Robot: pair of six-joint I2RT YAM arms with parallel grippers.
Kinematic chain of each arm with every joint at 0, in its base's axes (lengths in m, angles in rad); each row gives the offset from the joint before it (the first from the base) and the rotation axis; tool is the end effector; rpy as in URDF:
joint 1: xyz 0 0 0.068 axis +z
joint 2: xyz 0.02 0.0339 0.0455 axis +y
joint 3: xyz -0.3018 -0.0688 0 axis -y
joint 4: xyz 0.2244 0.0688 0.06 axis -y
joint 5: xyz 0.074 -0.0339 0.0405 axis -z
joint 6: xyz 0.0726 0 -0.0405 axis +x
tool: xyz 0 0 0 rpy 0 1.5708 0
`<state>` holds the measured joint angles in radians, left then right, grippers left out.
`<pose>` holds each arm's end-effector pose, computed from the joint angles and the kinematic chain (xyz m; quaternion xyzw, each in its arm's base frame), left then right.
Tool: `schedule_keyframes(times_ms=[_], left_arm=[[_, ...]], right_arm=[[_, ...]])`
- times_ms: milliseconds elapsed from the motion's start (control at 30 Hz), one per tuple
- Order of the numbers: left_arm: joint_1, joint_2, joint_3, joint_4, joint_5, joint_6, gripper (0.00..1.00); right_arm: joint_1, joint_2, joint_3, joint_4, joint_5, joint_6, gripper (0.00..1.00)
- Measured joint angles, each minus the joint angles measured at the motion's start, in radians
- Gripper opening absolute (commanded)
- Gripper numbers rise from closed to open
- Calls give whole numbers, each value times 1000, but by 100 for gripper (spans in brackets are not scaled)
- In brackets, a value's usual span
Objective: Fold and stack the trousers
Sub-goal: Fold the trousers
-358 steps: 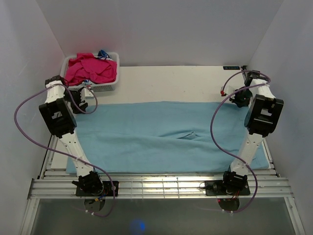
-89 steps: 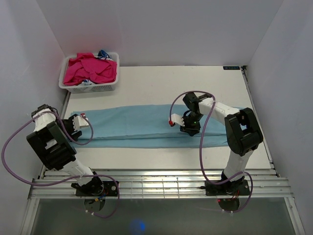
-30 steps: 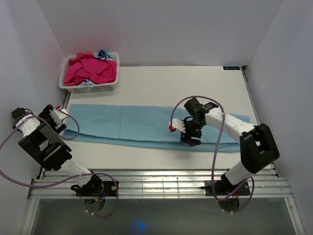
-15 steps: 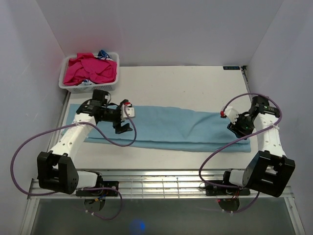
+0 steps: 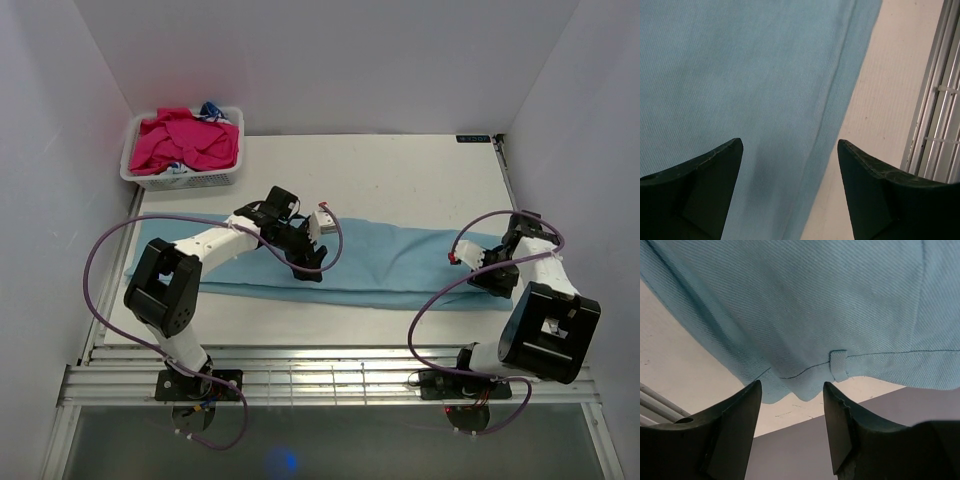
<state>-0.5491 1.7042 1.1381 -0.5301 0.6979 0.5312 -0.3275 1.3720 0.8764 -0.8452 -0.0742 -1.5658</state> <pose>0.2665 -0.2177 0.2276 0.5387 0.7420 -0.3343 0.2179 0.2098 -0.0656 0.2129 -0.5796 0.8060 -0.0715 0.0969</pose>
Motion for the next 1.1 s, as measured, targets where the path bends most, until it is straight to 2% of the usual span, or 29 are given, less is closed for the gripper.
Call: schedule_keyframes(times_ms=[167, 267, 400, 600, 900, 1000, 1100], left_arm=[[4, 4, 0, 39, -19, -52, 87], [4, 4, -7, 69, -28, -69, 87], [4, 4, -39, 101, -58, -83, 87], [4, 4, -77, 129, -91, -96, 86], [4, 3, -134, 185, -136, -123, 76], [4, 3, -145, 190, -140, -122, 70], [4, -1, -152, 189, -138, -111, 68]], right_arm=[[0, -8, -107, 117, 55, -39, 43], [-2, -8, -136, 169, 77, -48, 26], [-4, -8, -136, 220, 80, -50, 8], [-4, -17, -97, 210, 78, -60, 8], [-4, -88, 166, 19, 45, -98, 8], [-4, -148, 157, -35, 45, -133, 8], [-4, -224, 46, -34, 63, -173, 8]])
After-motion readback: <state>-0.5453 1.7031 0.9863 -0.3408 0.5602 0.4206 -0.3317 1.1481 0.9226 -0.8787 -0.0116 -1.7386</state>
